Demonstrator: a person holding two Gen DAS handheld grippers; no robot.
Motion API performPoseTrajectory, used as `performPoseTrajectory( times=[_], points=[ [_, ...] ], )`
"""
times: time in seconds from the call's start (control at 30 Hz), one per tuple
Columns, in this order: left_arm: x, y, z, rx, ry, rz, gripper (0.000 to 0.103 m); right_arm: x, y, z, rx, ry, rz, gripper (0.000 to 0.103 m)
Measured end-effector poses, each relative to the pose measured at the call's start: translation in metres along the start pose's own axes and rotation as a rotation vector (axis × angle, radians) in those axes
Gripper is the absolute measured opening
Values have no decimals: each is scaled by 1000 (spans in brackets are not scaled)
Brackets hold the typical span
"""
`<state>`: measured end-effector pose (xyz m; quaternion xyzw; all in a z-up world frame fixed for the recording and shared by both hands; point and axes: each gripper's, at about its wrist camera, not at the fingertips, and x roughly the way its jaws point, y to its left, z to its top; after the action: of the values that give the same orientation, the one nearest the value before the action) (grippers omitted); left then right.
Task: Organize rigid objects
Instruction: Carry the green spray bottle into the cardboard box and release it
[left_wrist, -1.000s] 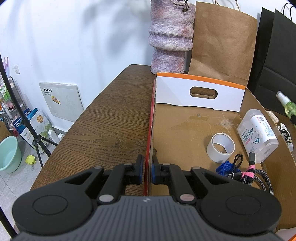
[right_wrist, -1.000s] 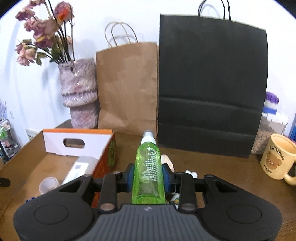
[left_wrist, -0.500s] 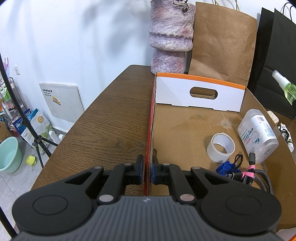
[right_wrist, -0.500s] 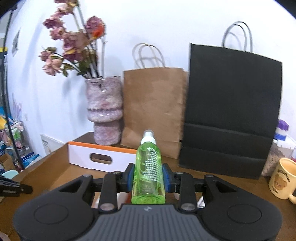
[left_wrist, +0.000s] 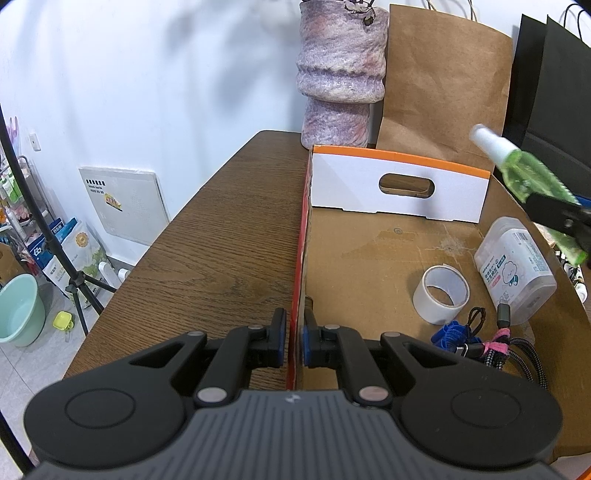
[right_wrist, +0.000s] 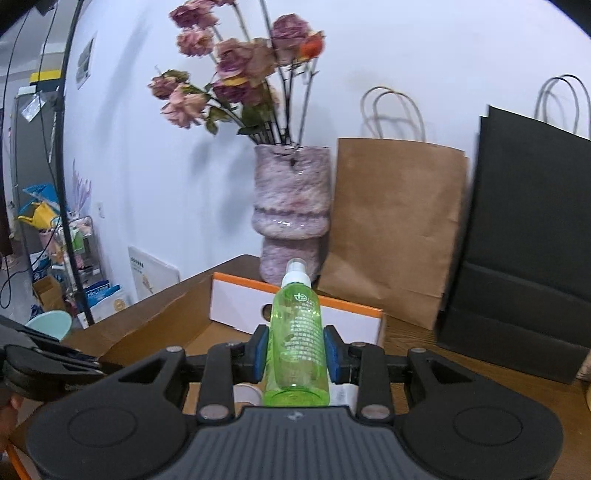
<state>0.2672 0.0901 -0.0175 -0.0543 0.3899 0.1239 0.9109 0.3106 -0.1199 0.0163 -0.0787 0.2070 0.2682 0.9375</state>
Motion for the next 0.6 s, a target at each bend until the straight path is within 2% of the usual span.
performPoseTrajectory(
  times=[0.3,0.6],
  points=[
    [-1,-1,0,4,-7,2,10,18,24,3,-25,48,43,30],
    [-2,-2,-1,6,-10,5,10,20,26,3,-26,66,47,31]
  ],
)
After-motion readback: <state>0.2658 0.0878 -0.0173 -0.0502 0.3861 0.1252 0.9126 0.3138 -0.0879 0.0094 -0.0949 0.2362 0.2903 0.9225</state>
